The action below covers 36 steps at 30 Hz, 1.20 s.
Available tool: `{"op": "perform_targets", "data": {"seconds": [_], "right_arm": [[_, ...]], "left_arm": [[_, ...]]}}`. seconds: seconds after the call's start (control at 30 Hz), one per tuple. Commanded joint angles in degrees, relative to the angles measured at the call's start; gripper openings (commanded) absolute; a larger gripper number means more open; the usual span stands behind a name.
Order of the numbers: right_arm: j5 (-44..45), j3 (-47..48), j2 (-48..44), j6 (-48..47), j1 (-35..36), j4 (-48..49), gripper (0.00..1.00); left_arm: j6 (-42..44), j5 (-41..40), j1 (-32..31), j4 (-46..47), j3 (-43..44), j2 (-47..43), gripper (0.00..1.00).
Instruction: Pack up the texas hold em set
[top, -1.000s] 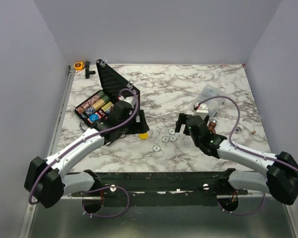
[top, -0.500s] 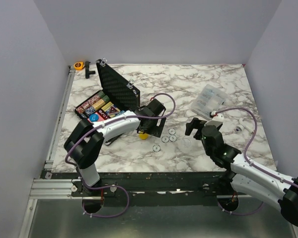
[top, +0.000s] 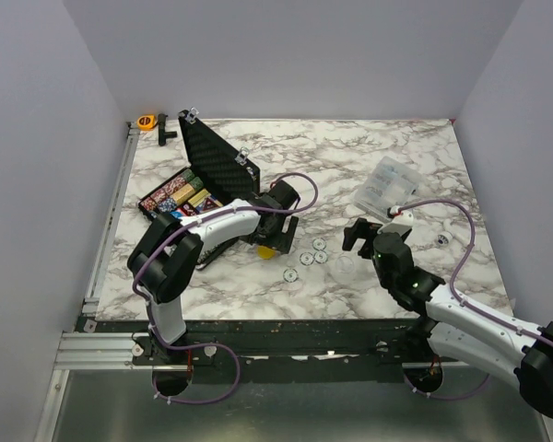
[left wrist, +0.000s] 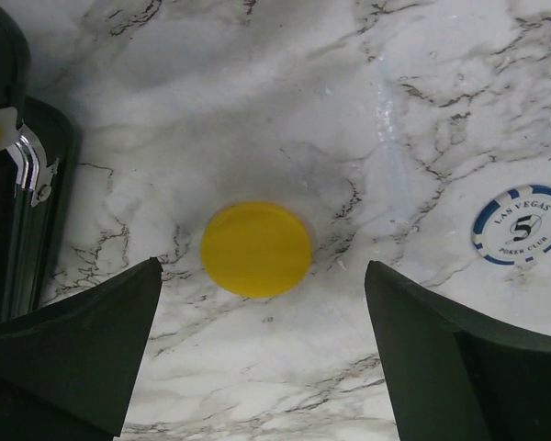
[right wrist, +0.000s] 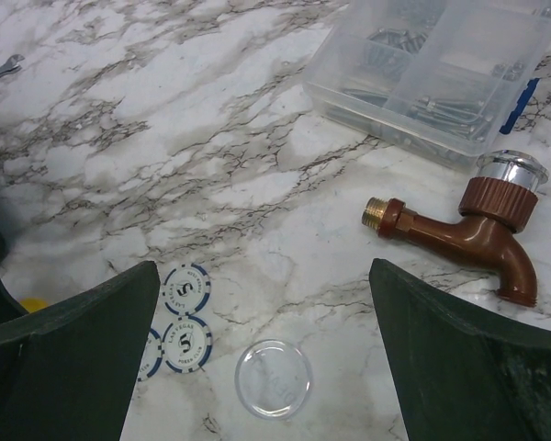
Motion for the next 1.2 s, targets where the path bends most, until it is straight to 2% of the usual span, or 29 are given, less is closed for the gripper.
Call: {"op": "perform_targets", "data": {"seconds": [0.0, 0.43, 0.77, 0.9, 1.17], "right_arm": [[0.84, -0.87, 0.15, -0.51, -0.23, 2.58, 1.00], [0.47, -0.35, 2.08, -0.84, -0.25, 3.18, 1.00], [0.25, -0.33, 2.52, -0.94, -0.26, 3.45, 1.00], [0.03, -0.37, 2.49, -0.88, -0.23, 3.50, 1.00], [-0.05, -0.44, 2.21, -0.96, -0.23, 3.57, 1.00]], "left_arm": [[0.91, 0.93, 0.57, 0.01, -0.24, 1.94, 0.90], [0.08, 1.33, 1.31, 0.91, -0.85, 4.10, 0.75], [0.16, 0.87, 1.39, 0.30, 0.24, 5.47, 0.68], [0.25, 1.22, 1.31, 0.30, 0.44, 5.83, 0.62], [0.67, 1.73, 1.35, 0.28, 0.19, 5.27, 0.44]]}}
